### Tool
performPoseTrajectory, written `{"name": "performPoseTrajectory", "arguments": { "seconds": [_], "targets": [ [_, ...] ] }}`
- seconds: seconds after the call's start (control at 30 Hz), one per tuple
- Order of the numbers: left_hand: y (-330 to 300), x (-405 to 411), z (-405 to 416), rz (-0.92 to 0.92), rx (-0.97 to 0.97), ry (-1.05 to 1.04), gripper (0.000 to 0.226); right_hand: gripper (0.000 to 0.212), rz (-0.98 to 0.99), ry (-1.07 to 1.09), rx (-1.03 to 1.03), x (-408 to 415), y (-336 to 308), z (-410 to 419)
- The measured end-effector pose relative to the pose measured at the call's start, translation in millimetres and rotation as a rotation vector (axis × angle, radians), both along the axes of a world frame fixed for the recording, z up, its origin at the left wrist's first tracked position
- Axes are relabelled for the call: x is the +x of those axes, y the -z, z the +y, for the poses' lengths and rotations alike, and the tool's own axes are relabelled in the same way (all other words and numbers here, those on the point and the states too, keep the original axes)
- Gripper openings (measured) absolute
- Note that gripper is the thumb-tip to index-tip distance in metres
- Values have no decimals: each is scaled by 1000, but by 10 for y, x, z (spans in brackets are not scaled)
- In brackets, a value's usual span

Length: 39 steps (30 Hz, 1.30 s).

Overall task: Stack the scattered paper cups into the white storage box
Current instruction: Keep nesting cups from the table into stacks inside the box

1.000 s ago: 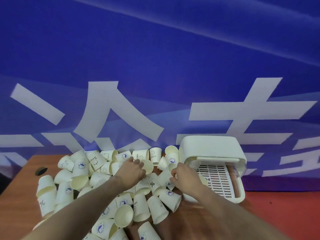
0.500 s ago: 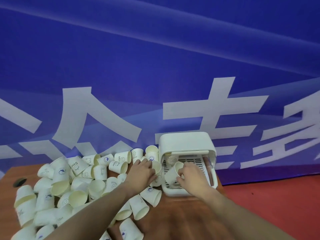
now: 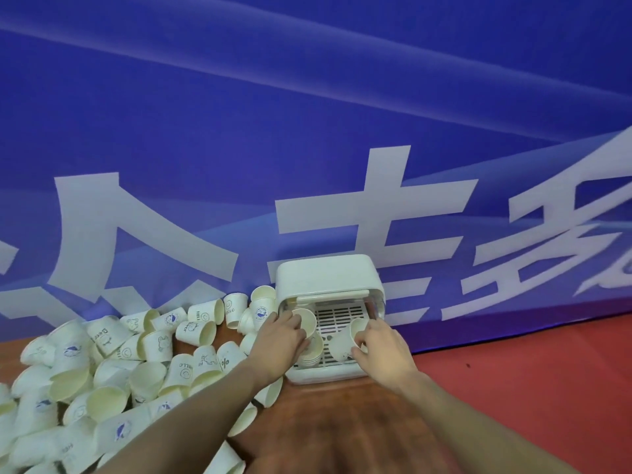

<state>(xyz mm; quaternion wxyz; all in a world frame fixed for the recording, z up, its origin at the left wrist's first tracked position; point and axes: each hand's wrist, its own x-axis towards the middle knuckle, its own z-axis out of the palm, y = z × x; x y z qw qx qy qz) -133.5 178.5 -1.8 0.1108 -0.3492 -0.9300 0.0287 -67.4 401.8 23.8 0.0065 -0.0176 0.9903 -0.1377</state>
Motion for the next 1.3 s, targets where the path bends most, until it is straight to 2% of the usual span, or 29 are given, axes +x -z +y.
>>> {"name": "performPoseTrajectory", "arguments": {
  "seconds": [0.2, 0.6, 0.7, 0.8, 0.93, 1.1, 1.3],
  "targets": [
    [206, -73, 107, -17, -68, 6, 24, 24, -37, -17, 3, 90, 75, 108],
    [302, -81, 120, -129, -52, -64, 22, 21, -47, -15, -19, 128, 98, 115],
    [248, -94, 76, -196, -105, -94, 31, 22, -8, -31, -22, 78, 47, 93],
    [102, -120, -6, -206, -75, -117, 40, 22, 6, -35, -31, -21, -33, 30],
    [-72, -169, -183, -189, -51, -150, 40, 21, 37, -87, -37, -178, -113, -144],
    [-181, -174, -456, -186, -28, -206, 44, 26, 81, -210, 102, -330, -165, -426],
    [-75, -65, -885, -248, -96, -265, 48, 27, -25, -337, 400, -431, 127, -667]
  ]
}}
